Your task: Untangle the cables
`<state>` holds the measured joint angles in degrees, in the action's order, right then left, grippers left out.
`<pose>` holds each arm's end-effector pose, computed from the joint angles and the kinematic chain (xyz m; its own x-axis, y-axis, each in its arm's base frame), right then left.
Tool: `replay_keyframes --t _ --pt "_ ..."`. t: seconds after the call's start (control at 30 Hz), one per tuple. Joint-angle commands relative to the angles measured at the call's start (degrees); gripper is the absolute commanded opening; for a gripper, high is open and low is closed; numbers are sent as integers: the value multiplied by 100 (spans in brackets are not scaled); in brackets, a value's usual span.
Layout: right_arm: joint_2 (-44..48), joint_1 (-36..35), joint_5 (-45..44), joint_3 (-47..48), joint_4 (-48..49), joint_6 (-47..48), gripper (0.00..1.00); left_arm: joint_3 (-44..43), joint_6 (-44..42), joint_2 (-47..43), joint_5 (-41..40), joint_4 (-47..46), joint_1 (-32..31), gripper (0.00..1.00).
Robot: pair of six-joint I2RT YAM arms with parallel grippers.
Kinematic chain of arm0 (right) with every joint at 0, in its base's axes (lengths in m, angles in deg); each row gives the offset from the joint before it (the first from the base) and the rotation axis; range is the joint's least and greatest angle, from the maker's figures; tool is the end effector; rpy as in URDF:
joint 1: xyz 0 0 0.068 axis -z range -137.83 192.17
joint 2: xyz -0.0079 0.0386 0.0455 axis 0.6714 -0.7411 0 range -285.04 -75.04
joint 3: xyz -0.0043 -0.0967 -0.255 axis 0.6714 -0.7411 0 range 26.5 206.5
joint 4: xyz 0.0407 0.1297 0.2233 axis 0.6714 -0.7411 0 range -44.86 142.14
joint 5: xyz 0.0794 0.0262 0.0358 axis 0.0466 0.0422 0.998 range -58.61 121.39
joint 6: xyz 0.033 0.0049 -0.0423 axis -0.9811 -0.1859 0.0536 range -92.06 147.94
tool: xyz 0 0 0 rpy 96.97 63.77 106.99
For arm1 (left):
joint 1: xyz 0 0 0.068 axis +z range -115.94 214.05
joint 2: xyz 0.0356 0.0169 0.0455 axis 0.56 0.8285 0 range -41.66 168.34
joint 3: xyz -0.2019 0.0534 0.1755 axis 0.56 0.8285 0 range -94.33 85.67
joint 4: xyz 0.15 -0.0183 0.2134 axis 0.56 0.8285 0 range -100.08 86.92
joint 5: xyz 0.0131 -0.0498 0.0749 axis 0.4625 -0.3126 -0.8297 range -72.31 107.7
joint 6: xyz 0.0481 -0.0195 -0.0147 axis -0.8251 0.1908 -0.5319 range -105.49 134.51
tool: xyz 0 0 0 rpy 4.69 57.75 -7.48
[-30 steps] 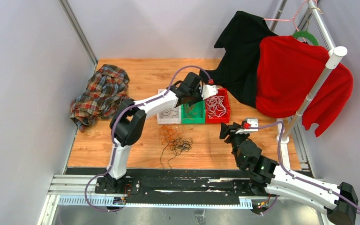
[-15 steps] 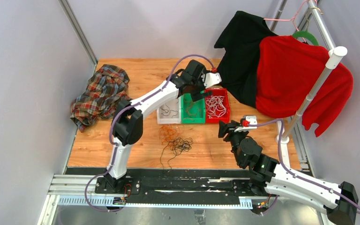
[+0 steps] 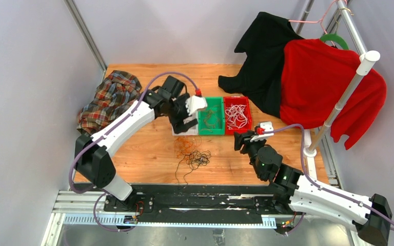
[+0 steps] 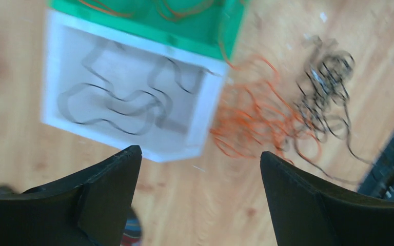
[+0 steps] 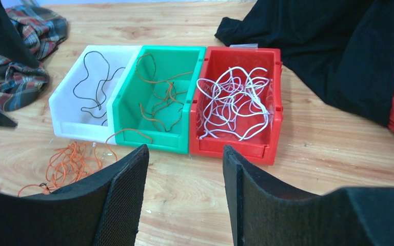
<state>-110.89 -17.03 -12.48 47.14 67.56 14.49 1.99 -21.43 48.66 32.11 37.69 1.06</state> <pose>0.1020 0.1230 0.2621 -0.0597 0.2273 -0.9720 -0.2576 0.9372 0.2350 0.2761 -0.1898 0.3206 -0.1713 0.7890 -0.5900 0.9257 0.3339 0.1778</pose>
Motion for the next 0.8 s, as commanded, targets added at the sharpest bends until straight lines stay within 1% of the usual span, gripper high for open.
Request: replay_keyframes --t 0.0,0.13,0.3,0.43,0.57,0.67,0.77 --pt "-157 75 245 236 -148 -2 55 935 268 -164 576 148 3 88" --pt "-249 73 466 379 -452 -33 54 1465 715 -236 907 -530 31 84" --pt "-153 75 672 475 -881 -80 53 1624 972 203 887 -1097 36 73" --pt "-216 75 785 595 -1276 -144 52 1700 1064 519 928 -1527 38 70" --pt "-168 75 721 612 -1361 -229 52 1784 1146 766 1084 -1769 30 67" --pt "-132 75 624 578 -1325 -302 51 1885 1027 890 1077 -1823 30 59" --pt "-185 75 553 540 -1215 -333 50 1974 960 832 1120 -1755 30 44"
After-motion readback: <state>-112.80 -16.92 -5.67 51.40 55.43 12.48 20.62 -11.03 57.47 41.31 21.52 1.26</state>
